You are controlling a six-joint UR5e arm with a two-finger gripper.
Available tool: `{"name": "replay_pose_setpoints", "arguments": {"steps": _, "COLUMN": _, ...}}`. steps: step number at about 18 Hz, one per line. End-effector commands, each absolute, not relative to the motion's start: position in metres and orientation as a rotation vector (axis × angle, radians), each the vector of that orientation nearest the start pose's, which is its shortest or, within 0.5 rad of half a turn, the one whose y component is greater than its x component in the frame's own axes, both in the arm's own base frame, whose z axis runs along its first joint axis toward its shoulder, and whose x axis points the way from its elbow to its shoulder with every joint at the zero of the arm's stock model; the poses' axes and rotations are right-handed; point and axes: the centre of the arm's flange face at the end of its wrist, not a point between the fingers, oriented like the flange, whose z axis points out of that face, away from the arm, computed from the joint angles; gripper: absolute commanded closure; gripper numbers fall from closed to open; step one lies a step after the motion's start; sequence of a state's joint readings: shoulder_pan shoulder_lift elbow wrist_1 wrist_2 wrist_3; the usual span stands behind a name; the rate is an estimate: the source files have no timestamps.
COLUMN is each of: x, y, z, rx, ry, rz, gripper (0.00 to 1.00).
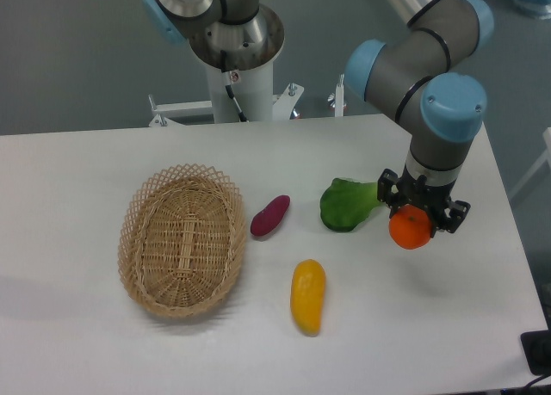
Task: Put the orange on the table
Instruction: 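Hold the orange in the gripper above the table beside the bok choy, then lower the held orange onto the table and open the gripper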
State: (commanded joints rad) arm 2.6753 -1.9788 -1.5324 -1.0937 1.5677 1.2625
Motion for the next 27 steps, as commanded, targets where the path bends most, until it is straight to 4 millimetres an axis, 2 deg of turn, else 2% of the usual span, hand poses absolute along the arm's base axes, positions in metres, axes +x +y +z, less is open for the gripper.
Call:
{"name": "replay_pose_setpoints", "arguments": {"steps": 7, "x": -0.518, "y": 0.41, "z": 0.322, "rx": -3.085, "ry": 0.245, "rz": 0.15, "gripper": 0.53}}
{"name": "replay_pose_setpoints", "arguments": {"steps": 13, "x": -0.51, "y": 0.413, "z": 0.3, "rx": -3.085, "ry": 0.207, "rz": 0.142, "gripper": 0.54}}
{"name": "replay_pose_setpoints", "arguments": {"steps": 16, "x": -0.502, "y": 0.416, "z": 0.289, "rx": -3.067, "ry": 0.147, "rz": 0.196, "gripper": 0.54}}
{"name": "replay_pose_setpoints", "arguments": {"steps": 22, "x": -0.491, "y": 0.441, "z": 0.26, "rx": -3.087, "ry": 0.097, "rz": 0.147, "gripper": 0.54}}
{"name": "replay_pose_setpoints", "arguments": {"steps": 25, "x": -0.483, "y": 0.466, "z": 0.243, "rx": -3.116, "ry": 0.005, "rz": 0.146, "gripper": 0.54}}
{"name": "replay_pose_setpoints", "arguments": {"steps": 27, "x": -0.478, "y": 0.475, "z": 0.232, "rx": -3.137, "ry": 0.026, "rz": 0.14, "gripper": 0.54}}
